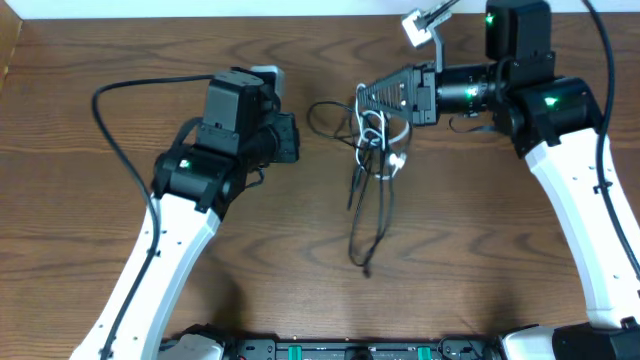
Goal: Untangle cables
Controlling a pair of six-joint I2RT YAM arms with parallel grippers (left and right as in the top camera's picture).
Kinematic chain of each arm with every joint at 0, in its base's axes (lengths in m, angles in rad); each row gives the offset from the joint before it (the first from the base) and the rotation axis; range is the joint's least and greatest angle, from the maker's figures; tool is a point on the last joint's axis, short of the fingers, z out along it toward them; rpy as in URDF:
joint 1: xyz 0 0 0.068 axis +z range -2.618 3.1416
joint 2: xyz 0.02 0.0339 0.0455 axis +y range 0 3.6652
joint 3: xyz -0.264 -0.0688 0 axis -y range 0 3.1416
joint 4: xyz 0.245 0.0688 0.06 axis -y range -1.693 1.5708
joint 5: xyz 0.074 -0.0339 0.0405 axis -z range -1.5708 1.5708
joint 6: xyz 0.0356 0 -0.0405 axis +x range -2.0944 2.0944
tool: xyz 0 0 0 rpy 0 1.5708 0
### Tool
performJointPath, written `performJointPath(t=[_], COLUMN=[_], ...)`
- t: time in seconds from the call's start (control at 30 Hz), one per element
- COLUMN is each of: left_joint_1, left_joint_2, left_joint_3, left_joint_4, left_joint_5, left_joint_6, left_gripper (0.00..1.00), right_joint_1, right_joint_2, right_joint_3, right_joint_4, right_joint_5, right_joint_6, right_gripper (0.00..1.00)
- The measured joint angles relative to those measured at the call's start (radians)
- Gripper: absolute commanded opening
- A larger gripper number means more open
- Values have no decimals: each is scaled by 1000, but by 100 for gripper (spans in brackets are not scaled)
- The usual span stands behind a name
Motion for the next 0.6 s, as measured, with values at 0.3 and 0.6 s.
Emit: performJointPath(t=[0.3, 0.6], left_joint_1=[0, 0], left_joint_2=[111, 110], left_joint_3=[-4, -4], left_joint_4=[129, 207], left_joint_5=[328, 428], left_joint_6=[54, 63], left_gripper=[29, 36], right_joint_1=[-13, -31], right_joint_2=[-1, -1], right_joint_3=[48, 48], right_joint_4=[-25, -43], right_joint_5=[6, 19], right_joint_6=[18, 18], right_gripper=[1, 1])
